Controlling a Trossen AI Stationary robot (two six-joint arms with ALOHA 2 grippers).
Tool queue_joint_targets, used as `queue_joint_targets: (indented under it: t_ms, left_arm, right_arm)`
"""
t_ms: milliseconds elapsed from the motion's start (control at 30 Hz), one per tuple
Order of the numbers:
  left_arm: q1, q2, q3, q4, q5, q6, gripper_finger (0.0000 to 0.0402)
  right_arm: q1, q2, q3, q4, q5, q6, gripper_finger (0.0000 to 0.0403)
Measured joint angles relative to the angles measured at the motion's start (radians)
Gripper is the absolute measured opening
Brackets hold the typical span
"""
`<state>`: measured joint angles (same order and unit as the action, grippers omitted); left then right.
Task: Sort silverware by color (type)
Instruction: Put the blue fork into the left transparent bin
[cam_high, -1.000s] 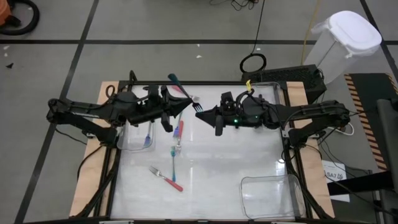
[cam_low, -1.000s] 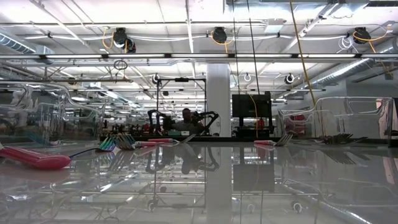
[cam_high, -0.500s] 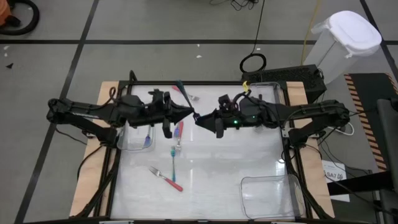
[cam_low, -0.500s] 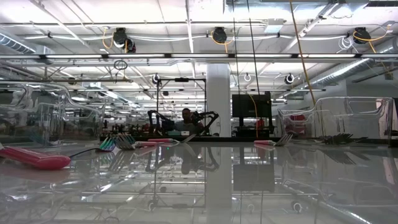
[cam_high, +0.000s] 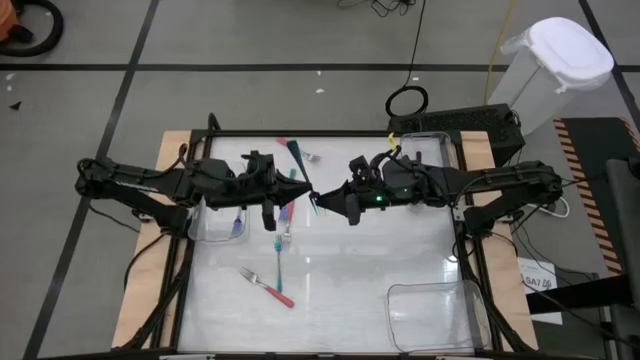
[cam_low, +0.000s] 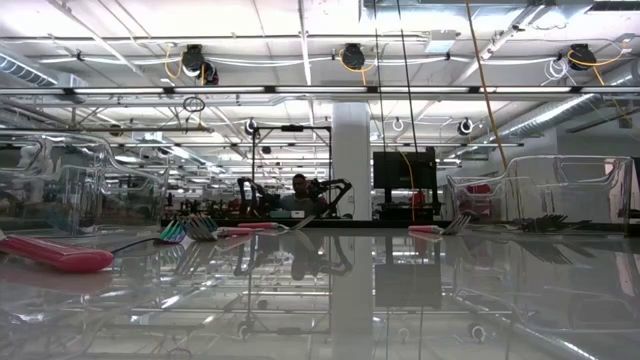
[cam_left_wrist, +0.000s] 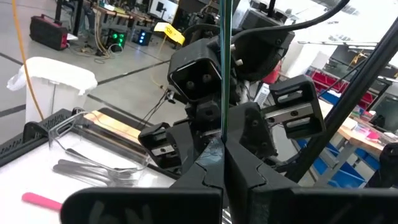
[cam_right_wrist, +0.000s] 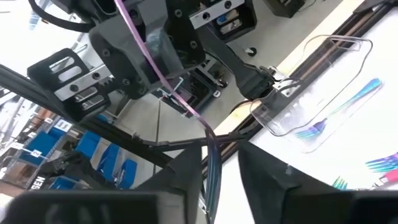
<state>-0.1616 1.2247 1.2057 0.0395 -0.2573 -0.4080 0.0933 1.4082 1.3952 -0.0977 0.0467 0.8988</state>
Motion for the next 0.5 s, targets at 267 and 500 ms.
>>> queue_joint_targets:
  t_ms: [267,500]
  left_arm:
    - [0.000,0.000,0.000,-0.003,-0.005,0.013,0.0000]
    - [0.000,0.000,0.000,-0.013,-0.006,-0.017,0.0009]
  right_arm:
    - [0.000,0.000,0.000,-0.009,0.000,-0.028,0.0008]
    - [0.000,0.000,0.000,-0.012,0.010,-0.021,0.0004]
